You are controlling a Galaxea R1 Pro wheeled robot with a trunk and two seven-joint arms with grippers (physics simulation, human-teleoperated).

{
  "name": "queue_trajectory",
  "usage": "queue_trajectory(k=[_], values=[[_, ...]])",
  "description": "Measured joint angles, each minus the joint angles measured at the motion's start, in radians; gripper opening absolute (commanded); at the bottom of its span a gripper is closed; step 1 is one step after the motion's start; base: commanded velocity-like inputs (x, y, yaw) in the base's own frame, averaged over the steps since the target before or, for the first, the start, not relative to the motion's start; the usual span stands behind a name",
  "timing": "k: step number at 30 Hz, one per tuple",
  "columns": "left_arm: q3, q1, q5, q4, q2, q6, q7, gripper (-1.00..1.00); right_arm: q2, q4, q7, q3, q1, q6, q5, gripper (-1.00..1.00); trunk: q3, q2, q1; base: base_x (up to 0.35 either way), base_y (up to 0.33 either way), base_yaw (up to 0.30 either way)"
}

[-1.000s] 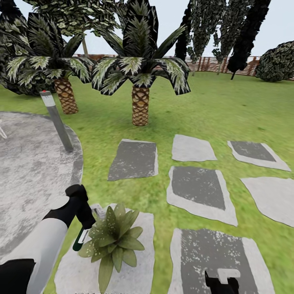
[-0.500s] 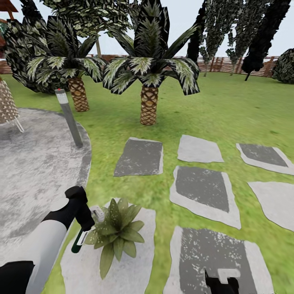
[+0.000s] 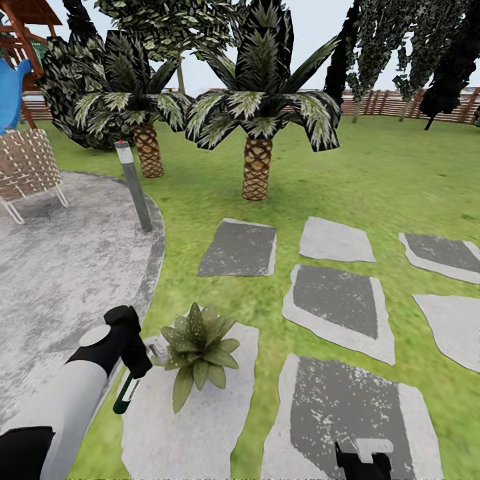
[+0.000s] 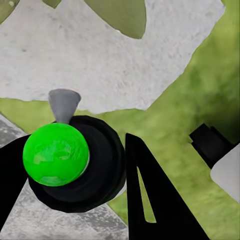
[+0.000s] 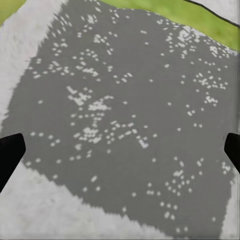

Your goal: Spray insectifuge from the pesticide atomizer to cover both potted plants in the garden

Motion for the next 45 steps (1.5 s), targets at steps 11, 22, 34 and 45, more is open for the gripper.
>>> queue_trajectory(k=[11, 22, 34, 45], values=[[0.003, 0.033, 0.008, 0.014, -0.006, 0.023, 0.062, -1.00, 0.001, 0.001, 0.001, 0.001, 0.000, 0.000, 0.000, 1.00, 0.000, 0.000, 0.000, -0.003, -0.001, 0.000], [0.002, 0.035, 0.012, 0.001, -0.053, 0.045, 0.080, -1.00, 0.003, 0.001, 0.001, 0.001, 0.000, 0.000, 0.000, 1.00, 0.000, 0.000, 0.000, 0.000, 0.000, 0.038], [0.003, 0.035, 0.013, 0.000, -0.055, 0.045, 0.081, -1.00, 0.003, 0.001, 0.000, 0.002, 0.000, 0.000, 0.000, 1.00, 0.000, 0.000, 0.000, -0.004, -0.187, 0.145], [0.003, 0.033, 0.012, 0.000, -0.056, 0.045, 0.082, -1.00, 0.004, 0.002, 0.001, 0.002, 0.000, 0.000, 0.000, 1.00, 0.000, 0.000, -0.001, 0.014, -0.120, 0.074]])
